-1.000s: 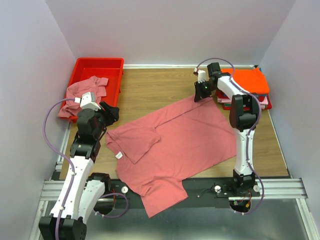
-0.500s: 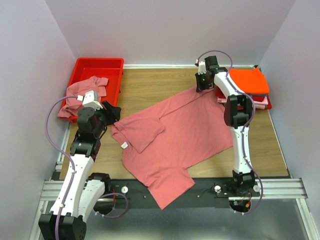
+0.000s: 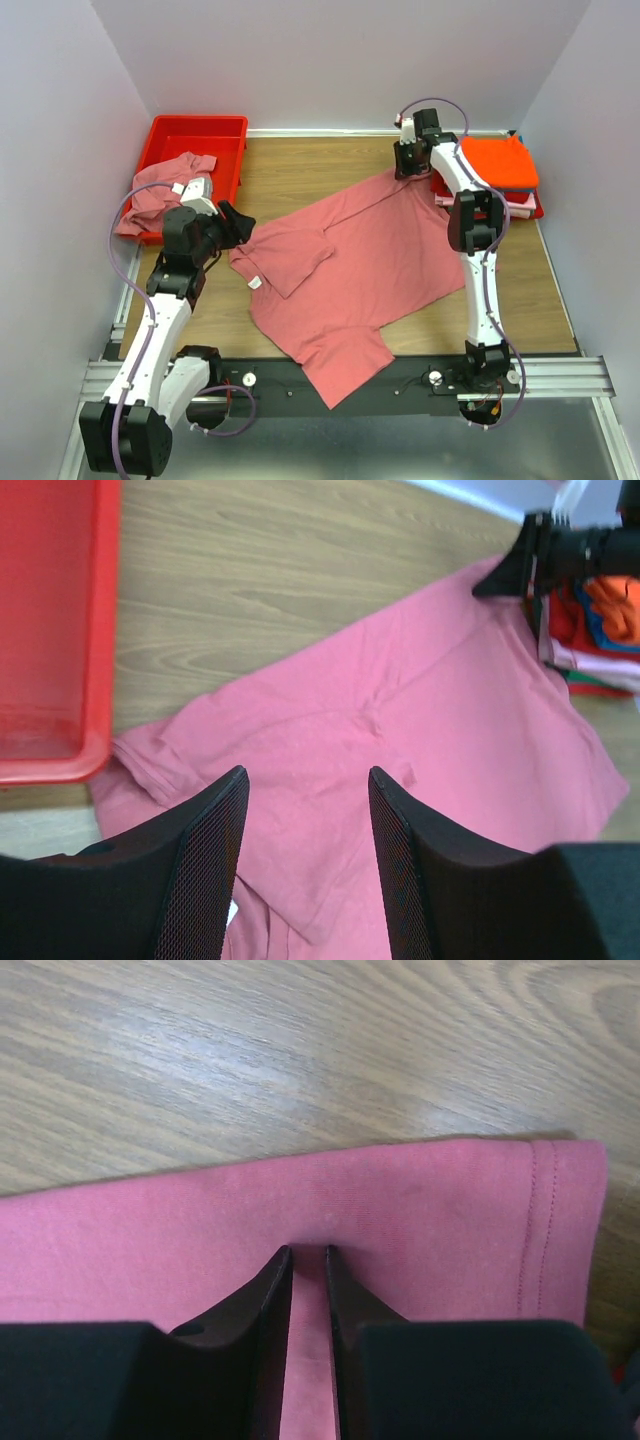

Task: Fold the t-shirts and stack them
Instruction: Fold the tshirt

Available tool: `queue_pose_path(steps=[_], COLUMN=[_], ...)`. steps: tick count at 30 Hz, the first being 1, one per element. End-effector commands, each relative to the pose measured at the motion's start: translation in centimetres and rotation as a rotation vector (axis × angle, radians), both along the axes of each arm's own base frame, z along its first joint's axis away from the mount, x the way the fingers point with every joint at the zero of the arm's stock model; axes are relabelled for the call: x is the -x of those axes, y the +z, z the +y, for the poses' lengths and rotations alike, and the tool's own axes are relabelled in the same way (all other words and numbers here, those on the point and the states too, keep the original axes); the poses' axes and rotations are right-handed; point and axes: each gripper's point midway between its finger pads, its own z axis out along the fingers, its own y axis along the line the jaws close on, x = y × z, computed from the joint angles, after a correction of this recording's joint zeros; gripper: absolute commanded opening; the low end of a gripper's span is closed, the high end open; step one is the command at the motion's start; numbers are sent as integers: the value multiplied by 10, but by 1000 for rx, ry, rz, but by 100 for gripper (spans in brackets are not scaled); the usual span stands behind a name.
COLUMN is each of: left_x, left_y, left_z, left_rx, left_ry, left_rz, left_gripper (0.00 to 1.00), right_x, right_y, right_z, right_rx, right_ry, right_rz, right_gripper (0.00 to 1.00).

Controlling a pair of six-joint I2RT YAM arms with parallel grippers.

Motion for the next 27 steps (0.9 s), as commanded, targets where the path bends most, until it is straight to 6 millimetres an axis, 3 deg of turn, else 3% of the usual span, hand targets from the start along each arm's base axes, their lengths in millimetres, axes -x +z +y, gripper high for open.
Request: queue_pose_path(steps=[1, 2, 4, 5, 6, 8, 11, 12, 13, 14, 15, 17, 18, 19, 20, 22, 23, 24, 25, 26, 27], left_x=[5, 7, 11, 13, 15, 18, 22, 22, 24, 25, 25, 28, 29, 34, 38, 43, 51, 59, 61, 64, 68], left_y=[21, 23, 27, 29, 30, 34, 39, 43, 48, 50, 57, 71, 80, 93, 104, 120, 130, 149, 152, 158, 167], left_z=[-22, -23, -28, -29, -30, -32, -32, -31, -31, -29, -28, -22, -17, -14, -10, 1, 6, 13, 16, 19, 21], left_rx=[5, -1, -3, -7, -7, -11, -19, -25, -28, -32, -37, -52, -61, -65, -70, -84, -91, -96, -97, -100, -100], left_ry=[-159, -174, -203, -215, -225, -240, -245, -240, -236, -231, -224, -192, -160, -139, -118, -54, -31, 7, 25, 39, 52], left_rz=[-64, -74, -89, -101, -104, -117, -132, -140, -153, -154, -167, -207, -221, -257, -278, -318, -347, -395, -408, -426, -450], left_gripper=[59, 59, 59, 60, 60, 60, 60, 60, 60, 60, 60, 60, 60, 60, 60, 60, 60, 60, 60, 60, 60], right_x=[14, 22, 32, 42, 47, 64, 108, 134, 146, 158, 179, 194, 209, 206, 210, 220, 214, 216, 221, 217, 222], right_y=[-4, -1, 35, 34, 60, 71, 89, 75, 84, 78, 74, 69, 56, 67, 52, 56, 70, 69, 52, 63, 60], right_z=[16, 20, 40, 43, 52, 65, 98, 117, 129, 141, 168, 195, 220, 239, 254, 287, 306, 327, 331, 345, 356], right_rx=[-91, -109, -187, -185, -184, -191, -226, -218, -211, -194, -188, -170, -172, -183, -202, -249, -293, -320, -309, -334, -338], right_ry=[129, 176, 272, 316, 358, 449, 600, 683, 729, 776, 840, 876, 893, 902, 879, 898, 877, 875, 881, 865, 864], right_rz=[34, 37, -8, -3, -50, -71, -79, -46, -63, -58, -43, -24, 22, -7, 45, 54, 34, 36, 65, 39, 41], right_gripper=[29, 32, 34, 35, 35, 36, 37, 37, 37, 37, 38, 38, 37, 37, 37, 37, 37, 37, 36, 37, 37])
